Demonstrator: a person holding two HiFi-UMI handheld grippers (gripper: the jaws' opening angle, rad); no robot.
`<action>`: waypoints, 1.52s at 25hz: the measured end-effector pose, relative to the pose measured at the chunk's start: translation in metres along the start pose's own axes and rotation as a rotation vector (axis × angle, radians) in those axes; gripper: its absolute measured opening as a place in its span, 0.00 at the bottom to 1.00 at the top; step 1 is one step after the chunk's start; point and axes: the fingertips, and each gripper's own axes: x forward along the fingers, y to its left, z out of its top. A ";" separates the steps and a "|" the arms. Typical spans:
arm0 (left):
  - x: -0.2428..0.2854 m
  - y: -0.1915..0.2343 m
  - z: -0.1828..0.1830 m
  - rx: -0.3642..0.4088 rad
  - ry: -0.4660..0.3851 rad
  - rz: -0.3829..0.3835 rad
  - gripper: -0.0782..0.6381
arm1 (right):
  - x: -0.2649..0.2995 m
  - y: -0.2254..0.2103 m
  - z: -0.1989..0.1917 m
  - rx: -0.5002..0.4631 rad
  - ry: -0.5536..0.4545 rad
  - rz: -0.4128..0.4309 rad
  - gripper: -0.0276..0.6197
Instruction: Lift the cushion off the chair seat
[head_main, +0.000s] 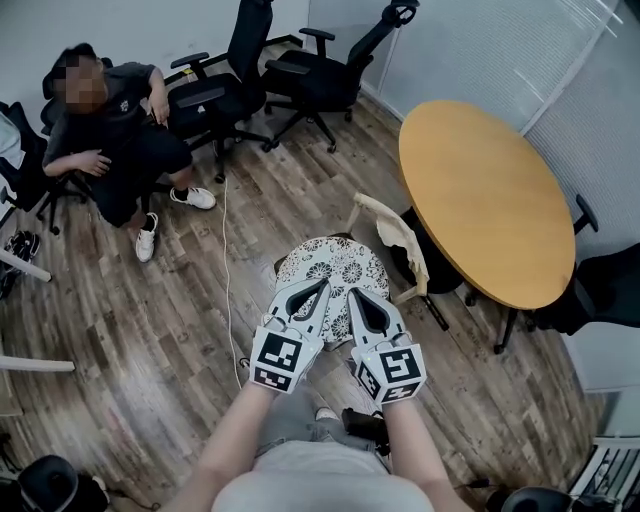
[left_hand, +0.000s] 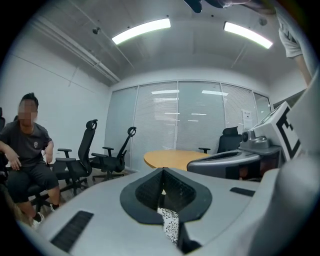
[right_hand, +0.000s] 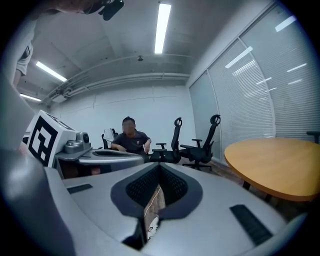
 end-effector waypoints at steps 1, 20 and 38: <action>0.003 0.005 -0.004 -0.006 0.009 -0.006 0.10 | 0.005 0.000 -0.002 -0.003 0.009 0.002 0.08; 0.082 0.016 -0.069 -0.047 0.127 -0.120 0.10 | 0.044 -0.057 -0.077 0.037 0.139 -0.133 0.08; 0.140 0.016 -0.153 -0.089 0.218 -0.087 0.10 | 0.055 -0.139 -0.189 0.180 0.269 -0.262 0.41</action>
